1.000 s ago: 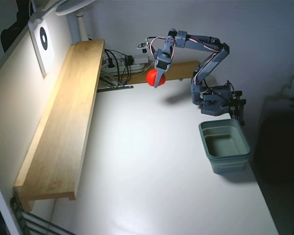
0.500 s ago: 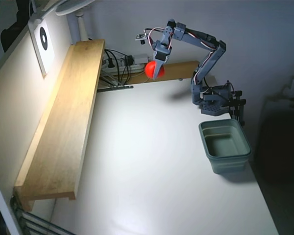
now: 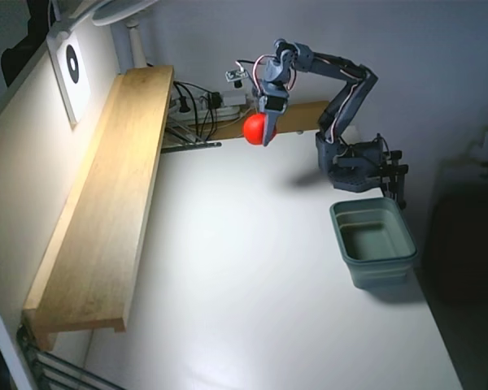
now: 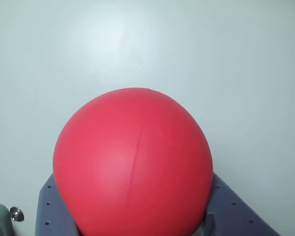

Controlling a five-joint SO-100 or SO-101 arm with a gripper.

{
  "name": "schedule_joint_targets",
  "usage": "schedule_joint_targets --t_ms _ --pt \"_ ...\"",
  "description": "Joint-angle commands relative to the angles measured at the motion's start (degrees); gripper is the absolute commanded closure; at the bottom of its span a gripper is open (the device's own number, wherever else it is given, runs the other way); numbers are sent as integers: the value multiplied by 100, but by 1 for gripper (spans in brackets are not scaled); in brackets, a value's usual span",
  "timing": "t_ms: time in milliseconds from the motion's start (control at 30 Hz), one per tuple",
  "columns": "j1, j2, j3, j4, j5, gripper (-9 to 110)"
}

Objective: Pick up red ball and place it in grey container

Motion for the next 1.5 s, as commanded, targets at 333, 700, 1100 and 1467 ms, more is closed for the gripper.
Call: schedule_joint_targets --t_ms 333,700,1100,1467 --pt "-2210 101 -251 95 18 78" --pt "-4038 101 -251 95 18 78" --pt "-6055 101 -251 95 18 78" --pt "-6896 -116 -300 -74 18 78"
